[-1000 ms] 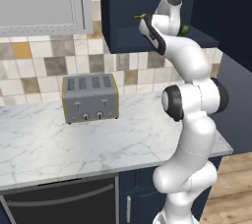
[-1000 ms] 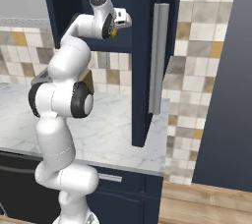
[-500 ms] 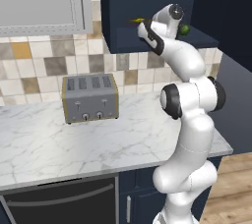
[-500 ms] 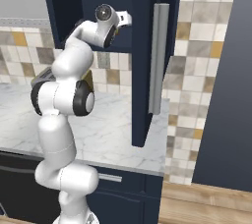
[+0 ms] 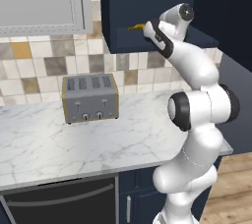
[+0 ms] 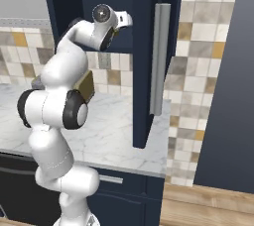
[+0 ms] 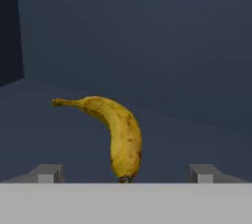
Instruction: Pick the banana, avocado from the counter and place them in the cabinet. Then close the cabinet.
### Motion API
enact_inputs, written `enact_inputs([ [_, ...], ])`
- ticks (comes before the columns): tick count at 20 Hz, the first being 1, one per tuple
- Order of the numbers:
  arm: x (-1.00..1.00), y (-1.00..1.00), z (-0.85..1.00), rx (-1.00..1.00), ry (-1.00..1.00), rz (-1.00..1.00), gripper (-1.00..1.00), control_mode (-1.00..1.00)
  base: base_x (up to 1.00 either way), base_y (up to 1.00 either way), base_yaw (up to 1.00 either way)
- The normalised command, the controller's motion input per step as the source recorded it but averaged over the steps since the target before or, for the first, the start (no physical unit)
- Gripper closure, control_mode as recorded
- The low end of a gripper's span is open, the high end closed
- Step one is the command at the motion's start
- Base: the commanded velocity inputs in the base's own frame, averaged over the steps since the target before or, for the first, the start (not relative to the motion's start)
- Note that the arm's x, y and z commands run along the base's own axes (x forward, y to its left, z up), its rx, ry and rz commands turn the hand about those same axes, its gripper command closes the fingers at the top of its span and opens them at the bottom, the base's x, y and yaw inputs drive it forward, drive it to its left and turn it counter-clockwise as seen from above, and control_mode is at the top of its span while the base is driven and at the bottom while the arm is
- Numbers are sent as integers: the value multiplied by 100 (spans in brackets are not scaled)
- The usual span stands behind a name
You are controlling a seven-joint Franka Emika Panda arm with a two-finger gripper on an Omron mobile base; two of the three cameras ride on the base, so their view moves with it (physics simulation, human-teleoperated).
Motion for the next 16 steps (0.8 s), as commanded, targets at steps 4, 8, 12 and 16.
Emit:
enact_inputs([
  [4, -100, 1, 0, 5, -23, 0, -100, -100, 0, 0, 0],
  [8, -100, 4, 1, 2, -10, -7, -100, -100, 0, 0, 0],
  [12, -100, 4, 3, 0, -1, -20, -100, -100, 0, 0, 0],
  [16, -100, 7, 9, 0, 0, -20, -100, -100, 0, 0, 0],
])
